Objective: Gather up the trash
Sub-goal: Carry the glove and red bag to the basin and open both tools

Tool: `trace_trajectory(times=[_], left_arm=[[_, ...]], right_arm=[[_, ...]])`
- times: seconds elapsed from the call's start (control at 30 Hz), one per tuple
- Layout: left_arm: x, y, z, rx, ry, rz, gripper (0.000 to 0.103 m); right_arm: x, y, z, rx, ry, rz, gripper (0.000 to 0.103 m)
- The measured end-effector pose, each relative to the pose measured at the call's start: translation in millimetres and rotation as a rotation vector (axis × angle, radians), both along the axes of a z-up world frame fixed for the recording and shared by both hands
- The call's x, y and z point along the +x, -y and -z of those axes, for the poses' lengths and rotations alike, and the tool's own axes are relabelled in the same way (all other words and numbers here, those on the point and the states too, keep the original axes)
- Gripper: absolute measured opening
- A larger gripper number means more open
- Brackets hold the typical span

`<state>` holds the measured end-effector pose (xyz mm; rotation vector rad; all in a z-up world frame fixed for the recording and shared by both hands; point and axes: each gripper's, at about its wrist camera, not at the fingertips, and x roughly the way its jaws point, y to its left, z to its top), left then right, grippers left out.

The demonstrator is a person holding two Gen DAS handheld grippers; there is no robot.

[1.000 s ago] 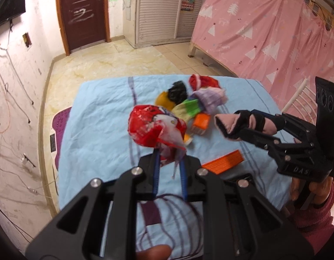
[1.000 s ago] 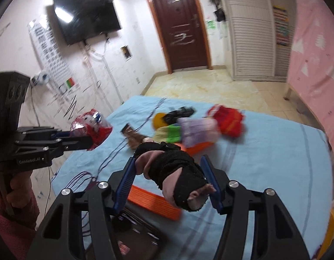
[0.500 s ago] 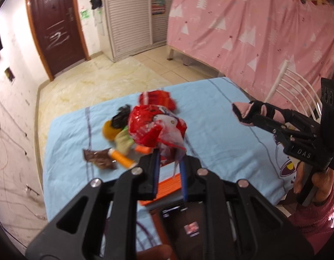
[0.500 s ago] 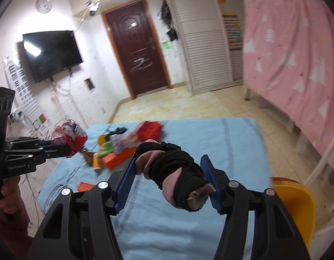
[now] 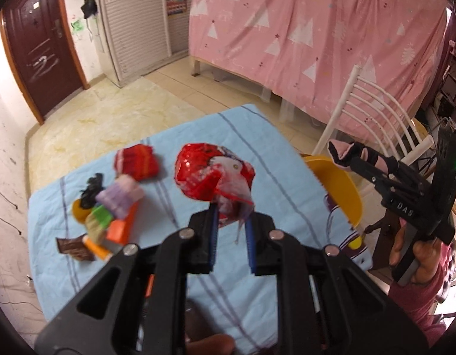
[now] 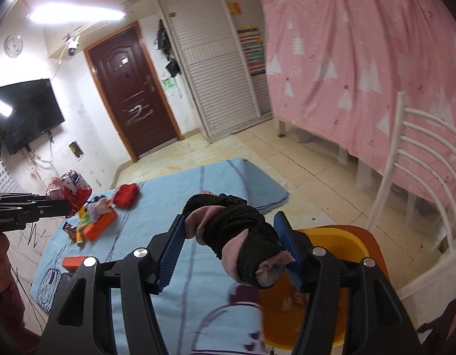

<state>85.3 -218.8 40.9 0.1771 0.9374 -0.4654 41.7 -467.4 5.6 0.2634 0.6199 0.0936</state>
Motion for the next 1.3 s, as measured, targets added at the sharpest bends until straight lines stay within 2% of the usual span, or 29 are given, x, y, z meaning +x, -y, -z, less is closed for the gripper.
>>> trace_trajectory(times=[0.17,0.3,0.67,1.07,1.13,1.2,1.3], left_arm=[[4,29,1,0.01,-0.019,0.031,0.015],[7,53,6,0.008,-0.046,0.077,0.015],[10,138,29,0.001,-0.119,0.186,0.015],[16,187,52,0.04,-0.162,0.246,0.015],[16,193,53,0.037,-0.171,0.26,0.017],[16,200,54,0.035,-0.178,0.263,0.031],[17,205,53,0.016,-0.195,0.275,0.042]], right_arm=[[0,24,14,0.014,-0.023,0.048,0.054],[-5,32,24,-0.014,-0.043,0.073,0.055],[-4,62,55,-0.004,-0.102,0.146,0.056],[-5,78,66,0.018,-0.113,0.176,0.058],[-7,85,68,0.032,-0.116,0.191,0.058],[-10,89,69,0.04,-0.116,0.204,0.058],[-13,95,68,0.05,-0.11,0.215,0.058]])
